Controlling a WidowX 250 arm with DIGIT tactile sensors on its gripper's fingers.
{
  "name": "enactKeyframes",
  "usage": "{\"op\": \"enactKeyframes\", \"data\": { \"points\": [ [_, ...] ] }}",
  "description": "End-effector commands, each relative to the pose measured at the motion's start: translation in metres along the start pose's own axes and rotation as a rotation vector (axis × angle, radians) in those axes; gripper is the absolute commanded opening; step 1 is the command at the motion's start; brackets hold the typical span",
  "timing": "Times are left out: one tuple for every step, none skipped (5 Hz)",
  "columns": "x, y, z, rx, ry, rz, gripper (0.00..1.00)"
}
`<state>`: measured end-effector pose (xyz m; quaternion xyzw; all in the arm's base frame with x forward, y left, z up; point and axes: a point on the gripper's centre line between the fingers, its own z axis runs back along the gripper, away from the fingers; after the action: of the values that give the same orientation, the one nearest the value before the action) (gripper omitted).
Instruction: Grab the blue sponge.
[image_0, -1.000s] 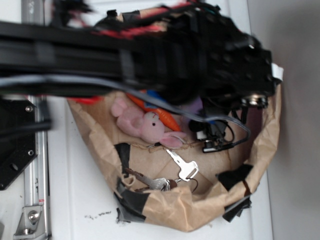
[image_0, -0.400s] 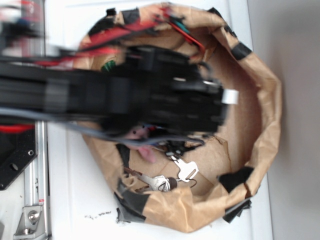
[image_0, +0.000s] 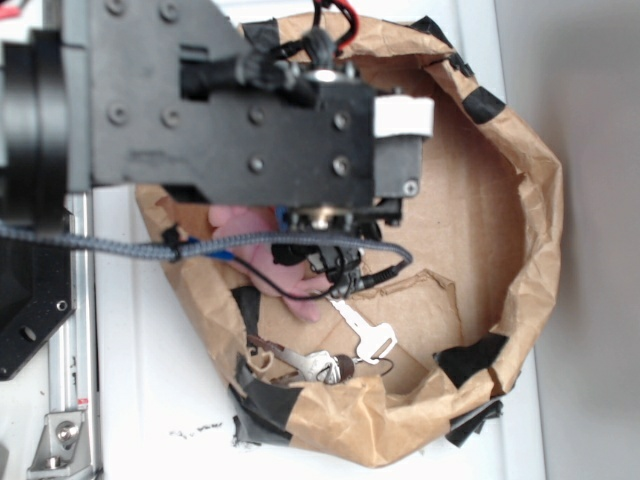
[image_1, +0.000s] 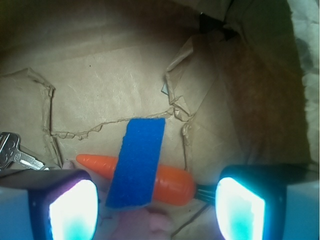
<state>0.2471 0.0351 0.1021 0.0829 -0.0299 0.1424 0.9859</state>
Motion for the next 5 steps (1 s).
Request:
{"op": "enactKeyframes", "data": {
  "points": [
    [-0.009,0.002,-0.014,-0.002,0.001,0.021,1.00],
    [-0.004,-0.003,-0.034,-0.095,0.007,0.041,1.00],
    [0.000,-0.018,-0.058,-0.164,0.010,0.022,1.00],
    [0.003,-0.032,-0.080,-0.129,0.050,-0.017,1.00],
    [0.002,-0.031,-0.083,-0.123,0.064,-0.009,1.00]
  ]
}}
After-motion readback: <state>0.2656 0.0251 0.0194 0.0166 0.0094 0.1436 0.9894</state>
